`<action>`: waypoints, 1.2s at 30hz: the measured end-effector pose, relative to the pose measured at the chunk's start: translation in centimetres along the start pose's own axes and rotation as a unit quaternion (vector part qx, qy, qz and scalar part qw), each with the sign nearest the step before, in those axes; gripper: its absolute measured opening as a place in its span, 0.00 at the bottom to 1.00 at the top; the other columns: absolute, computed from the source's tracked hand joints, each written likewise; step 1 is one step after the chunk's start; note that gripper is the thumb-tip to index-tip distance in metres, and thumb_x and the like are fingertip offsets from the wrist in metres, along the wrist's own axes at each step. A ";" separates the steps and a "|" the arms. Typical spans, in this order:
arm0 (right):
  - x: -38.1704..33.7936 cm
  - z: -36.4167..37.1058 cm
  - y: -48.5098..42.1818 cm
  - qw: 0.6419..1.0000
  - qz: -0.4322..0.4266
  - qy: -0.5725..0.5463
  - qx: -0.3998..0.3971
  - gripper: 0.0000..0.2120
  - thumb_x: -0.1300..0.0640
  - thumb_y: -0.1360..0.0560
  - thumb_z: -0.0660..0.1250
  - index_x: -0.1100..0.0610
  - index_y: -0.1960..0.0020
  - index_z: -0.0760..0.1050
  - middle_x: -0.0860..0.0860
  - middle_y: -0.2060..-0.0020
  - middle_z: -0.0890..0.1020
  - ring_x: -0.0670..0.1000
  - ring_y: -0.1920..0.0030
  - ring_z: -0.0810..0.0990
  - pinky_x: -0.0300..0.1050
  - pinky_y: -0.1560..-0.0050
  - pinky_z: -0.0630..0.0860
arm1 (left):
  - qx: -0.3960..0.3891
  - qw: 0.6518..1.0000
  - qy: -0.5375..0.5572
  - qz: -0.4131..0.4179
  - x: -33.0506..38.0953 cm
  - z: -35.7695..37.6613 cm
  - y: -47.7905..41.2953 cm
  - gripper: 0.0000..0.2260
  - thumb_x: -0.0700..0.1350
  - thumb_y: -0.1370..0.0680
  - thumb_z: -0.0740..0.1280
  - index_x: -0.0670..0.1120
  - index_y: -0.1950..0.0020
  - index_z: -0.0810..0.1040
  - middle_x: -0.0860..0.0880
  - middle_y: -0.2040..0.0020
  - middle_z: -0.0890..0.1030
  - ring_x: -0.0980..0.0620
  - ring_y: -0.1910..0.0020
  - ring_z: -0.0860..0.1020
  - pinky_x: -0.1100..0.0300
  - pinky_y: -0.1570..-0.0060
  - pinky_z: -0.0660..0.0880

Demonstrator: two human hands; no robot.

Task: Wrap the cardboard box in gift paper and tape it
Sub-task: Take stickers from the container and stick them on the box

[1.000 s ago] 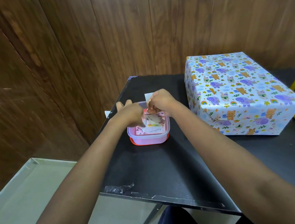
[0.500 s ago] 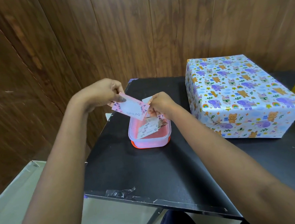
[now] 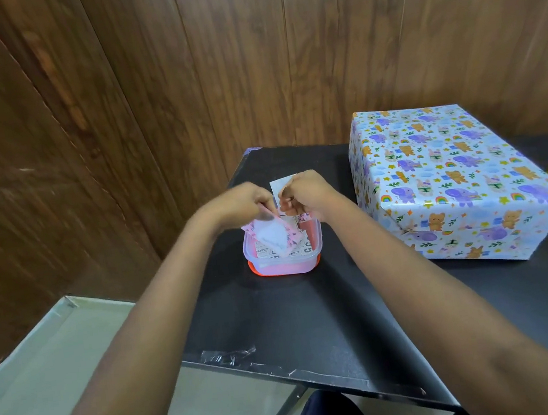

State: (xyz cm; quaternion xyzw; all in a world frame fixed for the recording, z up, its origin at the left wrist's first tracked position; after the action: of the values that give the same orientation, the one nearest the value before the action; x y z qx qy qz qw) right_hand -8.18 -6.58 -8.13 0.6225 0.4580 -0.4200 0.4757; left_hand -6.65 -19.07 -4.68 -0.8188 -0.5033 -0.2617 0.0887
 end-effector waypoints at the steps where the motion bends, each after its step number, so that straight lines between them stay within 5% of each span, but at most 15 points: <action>1: 0.1 0.0 0.0 1.000 0.003 0.000 0.003 0.07 0.73 0.28 0.60 0.65 0.61 0.71 0.58 0.71 0.72 0.54 0.73 0.73 0.45 0.65 0.77 | 0.000 1.000 -0.003 0.005 0.2 0.9 -0.3 0.04 0.37 0.25 0.66 0.42 0.57 0.80 0.47 0.55 0.80 0.51 0.56 0.76 0.57 0.56 0.72; 5: 0.3 0.0 0.0 1.000 0.010 -0.016 0.002 0.08 0.73 0.28 0.59 0.65 0.64 0.70 0.57 0.73 0.70 0.52 0.74 0.71 0.41 0.70 0.76 | 0.013 1.000 -0.008 0.006 0.3 2.5 -1.0 0.05 0.37 0.23 0.65 0.44 0.57 0.78 0.49 0.52 0.79 0.52 0.54 0.75 0.65 0.63 0.69; 12: 0.5 -0.2 -0.5 0.997 0.054 -0.052 0.012 0.06 0.70 0.27 0.64 0.65 0.63 0.73 0.54 0.81 0.74 0.49 0.75 0.74 0.40 0.67 0.73 | 0.023 1.000 -0.005 0.000 -0.3 2.4 -1.5 0.04 0.38 0.23 0.65 0.42 0.56 0.79 0.47 0.48 0.78 0.50 0.51 0.75 0.61 0.56 0.73; 17: 0.2 -0.2 -0.4 0.998 0.058 -0.038 0.008 0.03 0.68 0.26 0.64 0.67 0.57 0.75 0.57 0.71 0.77 0.48 0.72 0.75 0.38 0.66 0.74 | 0.029 0.999 -0.015 0.013 -0.5 2.5 -1.7 0.04 0.38 0.24 0.66 0.43 0.58 0.78 0.52 0.47 0.70 0.52 0.49 0.72 0.58 0.48 0.72; 29: 0.4 0.0 0.1 0.987 0.088 -0.121 -0.053 0.06 0.67 0.25 0.62 0.63 0.60 0.75 0.54 0.71 0.73 0.45 0.76 0.71 0.33 0.78 0.67 | 0.028 0.999 -0.043 -0.011 -0.6 2.3 -2.1 0.05 0.37 0.23 0.64 0.43 0.58 0.76 0.48 0.55 0.76 0.52 0.58 0.75 0.64 0.63 0.70; 32: 0.2 -0.5 0.9 0.992 0.068 -0.091 -0.048 0.04 0.65 0.25 0.63 0.63 0.55 0.77 0.53 0.71 0.76 0.44 0.76 0.70 0.34 0.76 0.67 | 0.037 0.999 -0.020 -0.011 -0.4 1.6 -1.5 0.04 0.38 0.22 0.64 0.42 0.54 0.78 0.49 0.57 0.77 0.55 0.61 0.74 0.66 0.65 0.69; 36: -0.3 -1.1 2.1 0.999 0.036 0.010 -0.034 0.03 0.65 0.27 0.66 0.63 0.53 0.76 0.54 0.67 0.76 0.46 0.72 0.69 0.37 0.72 0.65 | 0.034 0.999 -0.001 -0.016 0.1 0.7 -0.5 0.05 0.38 0.22 0.64 0.40 0.50 0.79 0.45 0.51 0.80 0.49 0.51 0.77 0.65 0.61 0.71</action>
State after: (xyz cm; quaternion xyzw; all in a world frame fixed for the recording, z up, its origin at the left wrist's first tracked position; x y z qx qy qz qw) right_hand -6.11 -5.86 -7.18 0.6266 0.4536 -0.3805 0.5067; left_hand -6.79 -18.42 -5.29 -0.8076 -0.5249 -0.2445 0.1121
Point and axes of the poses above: each hand's wrist, its own y-axis away from the middle knuckle, its own z-axis out of the palm, x = y × z, the point moved 6 cm from there along -y, towards the middle knuckle
